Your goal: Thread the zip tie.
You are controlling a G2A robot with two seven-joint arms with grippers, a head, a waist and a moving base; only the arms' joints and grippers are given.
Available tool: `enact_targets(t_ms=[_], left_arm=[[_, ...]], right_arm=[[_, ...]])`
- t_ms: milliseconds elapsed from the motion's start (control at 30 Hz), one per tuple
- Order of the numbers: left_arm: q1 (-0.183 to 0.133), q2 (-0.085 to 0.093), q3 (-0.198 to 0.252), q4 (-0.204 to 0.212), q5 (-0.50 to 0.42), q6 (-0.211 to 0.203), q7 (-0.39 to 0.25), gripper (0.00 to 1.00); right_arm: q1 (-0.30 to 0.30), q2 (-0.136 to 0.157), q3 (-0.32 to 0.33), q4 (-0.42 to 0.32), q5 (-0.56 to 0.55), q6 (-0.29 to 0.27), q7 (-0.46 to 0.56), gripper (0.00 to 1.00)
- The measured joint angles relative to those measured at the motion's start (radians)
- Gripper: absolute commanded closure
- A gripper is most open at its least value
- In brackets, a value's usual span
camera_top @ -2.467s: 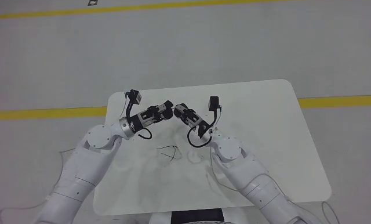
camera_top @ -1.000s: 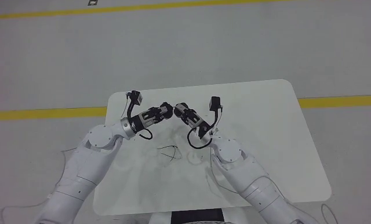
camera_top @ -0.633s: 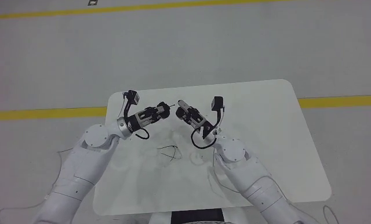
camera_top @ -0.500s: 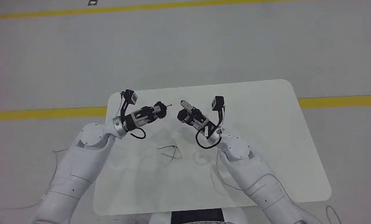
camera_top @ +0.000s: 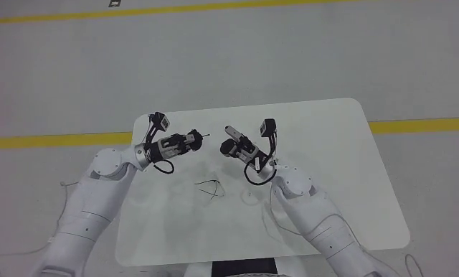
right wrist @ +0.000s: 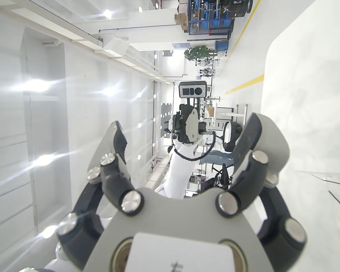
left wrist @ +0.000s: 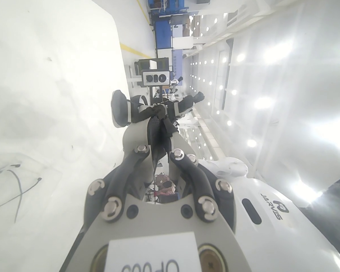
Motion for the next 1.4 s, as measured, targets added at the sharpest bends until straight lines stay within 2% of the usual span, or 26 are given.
enact_targets(t_ms=[100, 133, 233, 367, 433, 500, 567, 767, 833, 1000, 1067, 1133, 1300, 1400], left_arm=[[-0.017, 0.002, -0.006, 0.060, -0.040, 0.000, -0.073, 1.00], [-0.025, 0.003, -0.007, 0.089, -0.050, -0.006, -0.113, 1.00], [-0.048, 0.003, -0.003, 0.160, -0.077, -0.018, -0.198, 1.00], [-0.081, -0.003, 0.020, 0.231, -0.108, -0.025, -0.293, 1.00], [-0.099, -0.008, 0.034, 0.265, -0.125, -0.030, -0.319, 1.00], [-0.112, -0.013, 0.052, 0.282, -0.129, -0.035, -0.329, 1.00], [-0.121, -0.017, 0.073, 0.284, -0.126, -0.043, -0.330, 1.00], [-0.121, -0.017, 0.074, 0.283, -0.126, -0.044, -0.329, 1.00], [-0.113, -0.017, 0.080, 0.267, -0.119, -0.036, -0.320, 1.00], [-0.102, -0.013, 0.088, 0.245, -0.116, -0.032, -0.329, 1.00], [-0.104, -0.009, 0.092, 0.244, -0.106, -0.045, -0.330, 1.00], [-0.104, -0.008, 0.095, 0.238, -0.098, -0.066, -0.329, 1.00], [-0.104, -0.008, 0.095, 0.238, -0.098, -0.066, -0.329, 1.00], [-0.104, -0.008, 0.095, 0.238, -0.098, -0.066, -0.329, 1.00]], right_arm=[[0.015, 0.004, 0.002, 0.036, 0.085, -0.010, 0.132, 0.00], [0.029, 0.006, 0.005, 0.065, 0.124, -0.016, 0.205, 0.00], [0.071, 0.006, -0.002, 0.138, 0.179, -0.023, 0.341, 0.00], [0.127, -0.001, -0.031, 0.221, 0.220, -0.014, 0.455, 0.00], [0.157, -0.005, -0.048, 0.262, 0.236, -0.011, 0.494, 0.00], [0.180, -0.010, -0.064, 0.296, 0.246, -0.011, 0.523, 0.00], [0.197, -0.013, -0.074, 0.321, 0.242, -0.018, 0.529, 0.00], [0.197, -0.013, -0.073, 0.321, 0.241, -0.018, 0.527, 0.00], [0.192, -0.013, -0.077, 0.311, 0.238, -0.009, 0.529, 0.00], [0.205, -0.010, -0.081, 0.316, 0.271, 0.007, 0.618, 0.00], [0.219, -0.011, -0.083, 0.335, 0.278, 0.003, 0.640, 0.00], [0.221, -0.011, -0.084, 0.337, 0.277, 0.001, 0.640, 0.00], [0.220, -0.011, -0.084, 0.336, 0.276, 0.001, 0.638, 0.00], [0.209, -0.009, -0.076, 0.323, 0.256, 0.001, 0.577, 0.00]])
